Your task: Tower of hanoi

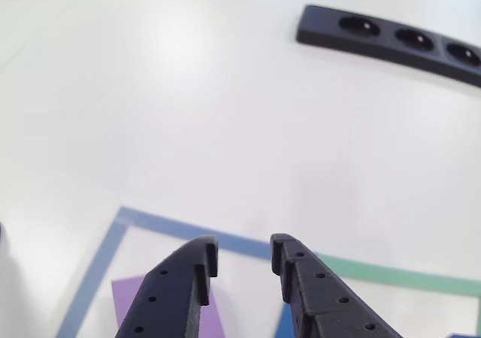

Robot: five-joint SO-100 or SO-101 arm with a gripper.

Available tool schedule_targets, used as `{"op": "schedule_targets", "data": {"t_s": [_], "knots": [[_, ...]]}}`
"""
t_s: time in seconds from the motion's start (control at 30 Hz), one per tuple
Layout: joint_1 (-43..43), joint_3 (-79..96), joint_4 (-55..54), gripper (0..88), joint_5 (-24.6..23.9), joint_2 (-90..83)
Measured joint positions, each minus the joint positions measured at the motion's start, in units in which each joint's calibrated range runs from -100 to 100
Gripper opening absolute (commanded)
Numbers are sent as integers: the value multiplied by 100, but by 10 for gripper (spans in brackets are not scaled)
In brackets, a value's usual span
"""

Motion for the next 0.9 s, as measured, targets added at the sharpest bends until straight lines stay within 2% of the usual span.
{"op": "schedule_targets", "data": {"t_s": [0.17,0.33,0.43,0.67,0.77,0.9], "knots": [[115,-183,2777,1,0,-2001],[360,-1619,5835,1,-611,-3048],[606,-2594,7183,1,-788,-3225],[1310,-4395,9053,6,-1143,-3385],[1474,-4795,9422,38,-1300,-3428],[1768,-4813,9559,94,-1202,-3529]]}}
